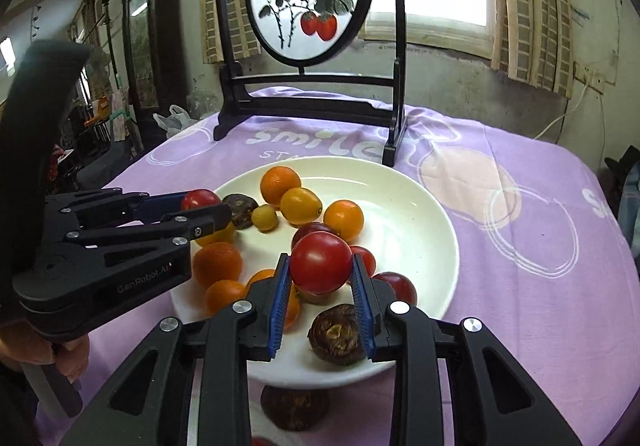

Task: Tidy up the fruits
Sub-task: 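Carry both red tomatoes over the plate and open both grippers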

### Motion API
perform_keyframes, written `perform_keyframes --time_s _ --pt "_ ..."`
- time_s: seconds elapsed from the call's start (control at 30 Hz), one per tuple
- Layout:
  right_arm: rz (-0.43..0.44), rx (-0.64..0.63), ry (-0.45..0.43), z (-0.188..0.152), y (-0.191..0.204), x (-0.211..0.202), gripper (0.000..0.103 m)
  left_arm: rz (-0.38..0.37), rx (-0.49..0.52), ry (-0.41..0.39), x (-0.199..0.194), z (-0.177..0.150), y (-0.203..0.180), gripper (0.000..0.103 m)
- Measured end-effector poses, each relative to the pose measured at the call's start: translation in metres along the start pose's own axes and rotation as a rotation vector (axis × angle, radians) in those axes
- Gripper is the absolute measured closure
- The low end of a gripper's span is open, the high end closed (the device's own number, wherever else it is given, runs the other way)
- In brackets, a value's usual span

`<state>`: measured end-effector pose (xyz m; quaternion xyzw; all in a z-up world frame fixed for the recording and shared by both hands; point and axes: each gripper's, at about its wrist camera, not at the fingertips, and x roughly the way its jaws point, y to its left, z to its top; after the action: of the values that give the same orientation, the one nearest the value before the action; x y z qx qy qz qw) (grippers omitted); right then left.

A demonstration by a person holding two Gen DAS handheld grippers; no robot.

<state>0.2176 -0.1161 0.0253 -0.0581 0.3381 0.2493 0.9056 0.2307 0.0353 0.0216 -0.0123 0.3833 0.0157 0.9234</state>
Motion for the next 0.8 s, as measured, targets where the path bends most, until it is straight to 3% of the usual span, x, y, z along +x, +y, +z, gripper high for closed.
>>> perform_keyframes --time_s 0.03,0.1,0.4,0.53,0.8 --pt "0.002 0.009 -0.003 -0.001 -0.001 0.003 0.063 -0.003 -0.007 0.0 0.003 0.001 0.0 0.057" --pt "0.016 0.028 -0.002 -0.004 -0.005 0.006 0.057 0.012 -0.024 -0.018 0.004 0.001 0.001 0.046" --pt "0.02 0.061 0.002 -0.019 -0.022 -0.013 0.057 0.007 -0.069 -0.022 -0.01 -0.012 0.007 0.042" --pt "0.004 0.086 -0.007 -0.028 -0.032 -0.026 0.05 -0.007 -0.084 -0.03 -0.024 -0.021 0.012 0.039" --pt "0.002 0.082 0.048 -0.059 -0.032 -0.04 0.047 -0.037 -0.117 -0.018 -0.046 -0.051 0.014 0.032"
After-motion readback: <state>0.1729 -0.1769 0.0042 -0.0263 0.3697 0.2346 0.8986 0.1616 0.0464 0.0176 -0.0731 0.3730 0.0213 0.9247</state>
